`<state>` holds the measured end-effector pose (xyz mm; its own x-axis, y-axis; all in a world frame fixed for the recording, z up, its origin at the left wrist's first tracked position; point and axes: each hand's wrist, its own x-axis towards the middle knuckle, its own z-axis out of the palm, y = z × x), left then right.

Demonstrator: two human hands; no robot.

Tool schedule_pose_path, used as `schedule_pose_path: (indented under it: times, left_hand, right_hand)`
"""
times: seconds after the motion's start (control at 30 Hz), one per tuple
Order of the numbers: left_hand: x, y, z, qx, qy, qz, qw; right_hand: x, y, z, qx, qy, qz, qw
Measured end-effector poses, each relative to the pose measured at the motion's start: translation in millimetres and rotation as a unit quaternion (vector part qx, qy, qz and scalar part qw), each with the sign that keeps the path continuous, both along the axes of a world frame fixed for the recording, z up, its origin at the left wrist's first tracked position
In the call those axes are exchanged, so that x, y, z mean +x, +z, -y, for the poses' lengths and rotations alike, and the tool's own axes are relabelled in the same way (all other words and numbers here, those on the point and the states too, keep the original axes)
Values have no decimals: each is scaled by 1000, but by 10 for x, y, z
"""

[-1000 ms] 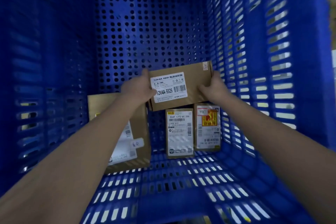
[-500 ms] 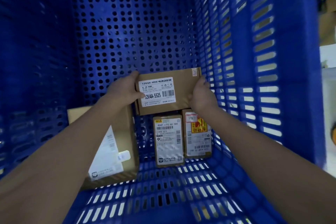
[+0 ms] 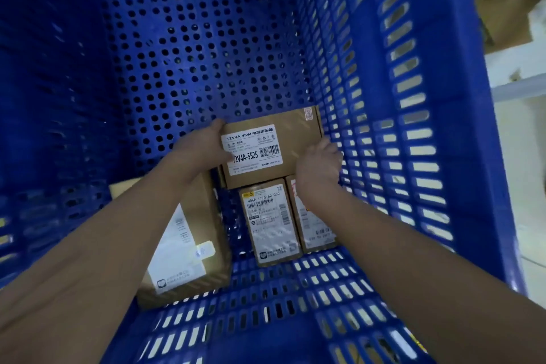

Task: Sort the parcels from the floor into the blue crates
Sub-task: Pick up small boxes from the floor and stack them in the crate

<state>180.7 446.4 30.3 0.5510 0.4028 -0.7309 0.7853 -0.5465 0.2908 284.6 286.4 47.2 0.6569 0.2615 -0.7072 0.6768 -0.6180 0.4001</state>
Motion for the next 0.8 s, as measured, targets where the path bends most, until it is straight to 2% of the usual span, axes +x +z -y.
schedule_pose_path:
  times: [0.1,0.17,0.3,0.37,0.4,0.43,0.5,0.6,0.7,0.8]
  left_hand:
    - [8,77,26,52,-34,-8,998]
    - [22,204,94,83,-24,-2,996]
    - [139,646,266,148,-13,84,985]
    - [233,932,352,142,-2,138,980]
    - [292,1089,404,137,1,171,976]
    - [360,1255,459,131,7,209,969]
    - [553,1625,621,125,9,286,950]
    - [881,2157,986,101,-15,398,912]
    - [1158,2560,1449,41,-53,487,871]
    - [1402,2645,1925,3,-121,480,869]
  right_hand:
    - [-73,179,-38,-58,27,-33,997]
    - [-98,397,-88,-33,-25,-76,996]
    - [-137,1138,-256,177,-128,-161,963]
    - [-110,1622,-229,304,-138,-163,929]
    - [-84,1866,-158,376,-151,-162,900]
    - [-44,2093,-61,449,-168,-160,863]
    - [62,2499,220,589,-214,-143,766]
    - [234,2804,781,731,-334,-113,584]
    - [419,2694,1439,738,-547,-101,383]
    - [524,2297,2121,665,-705,-73,235]
